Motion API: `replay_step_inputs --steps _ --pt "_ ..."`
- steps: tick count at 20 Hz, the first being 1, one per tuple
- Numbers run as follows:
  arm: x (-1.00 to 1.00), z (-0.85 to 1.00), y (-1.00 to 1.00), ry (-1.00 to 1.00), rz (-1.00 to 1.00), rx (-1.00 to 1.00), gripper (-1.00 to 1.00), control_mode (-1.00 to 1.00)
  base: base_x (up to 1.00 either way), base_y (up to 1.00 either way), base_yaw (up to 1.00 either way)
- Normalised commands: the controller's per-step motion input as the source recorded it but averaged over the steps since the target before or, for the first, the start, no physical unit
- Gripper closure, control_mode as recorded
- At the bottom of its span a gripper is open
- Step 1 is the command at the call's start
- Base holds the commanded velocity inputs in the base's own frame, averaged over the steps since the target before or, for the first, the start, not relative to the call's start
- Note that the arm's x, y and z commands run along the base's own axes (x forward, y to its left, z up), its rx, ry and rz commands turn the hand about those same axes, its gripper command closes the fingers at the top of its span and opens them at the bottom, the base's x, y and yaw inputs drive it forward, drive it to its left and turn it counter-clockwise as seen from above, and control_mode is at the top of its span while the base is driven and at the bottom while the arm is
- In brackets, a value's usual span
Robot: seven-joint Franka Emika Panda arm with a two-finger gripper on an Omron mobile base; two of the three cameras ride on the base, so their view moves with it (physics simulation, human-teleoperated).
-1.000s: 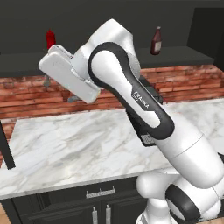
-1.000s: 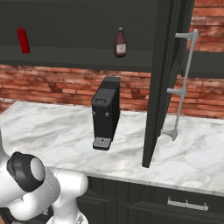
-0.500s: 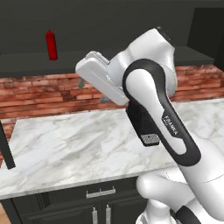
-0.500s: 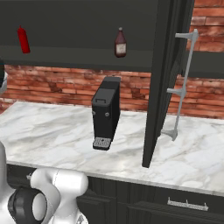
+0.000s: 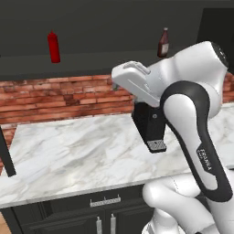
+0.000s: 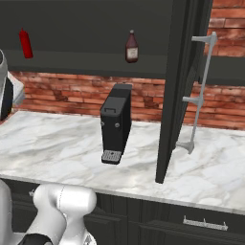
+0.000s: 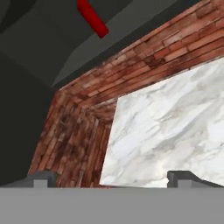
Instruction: Move the ketchup and ketchup from the cabinet to the dining counter.
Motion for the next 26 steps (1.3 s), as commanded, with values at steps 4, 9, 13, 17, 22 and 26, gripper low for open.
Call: replay_step_inputs --steps 4,9,13,17,22,26 --pt "-0.16 0.25 -0.52 -0.25 0.00 -0.10 -1.00 -1.00 0.00 0.00 0.00" --pt "-0.16 0.34 -0.48 -0.18 0.00 -0.08 -1.00 -1.00 0.00 0.00 0.00" --pt "-0.14 0.42 -0.40 -0.02 -0.17 -0.01 -1.00 -1.00 0.00 0.00 0.00" --pt "-0.18 0.35 -0.40 0.00 -0.15 0.00 -1.00 -1.00 0.00 0.00 0.00" --pt "-0.09 0.13 -0.50 -0.10 -0.11 -0.11 -1.00 -1.00 0.00 0.00 0.00" --pt "-0.01 0.11 -0.49 -0.09 -0.12 -0.16 -1.00 -1.00 0.00 0.00 0.00"
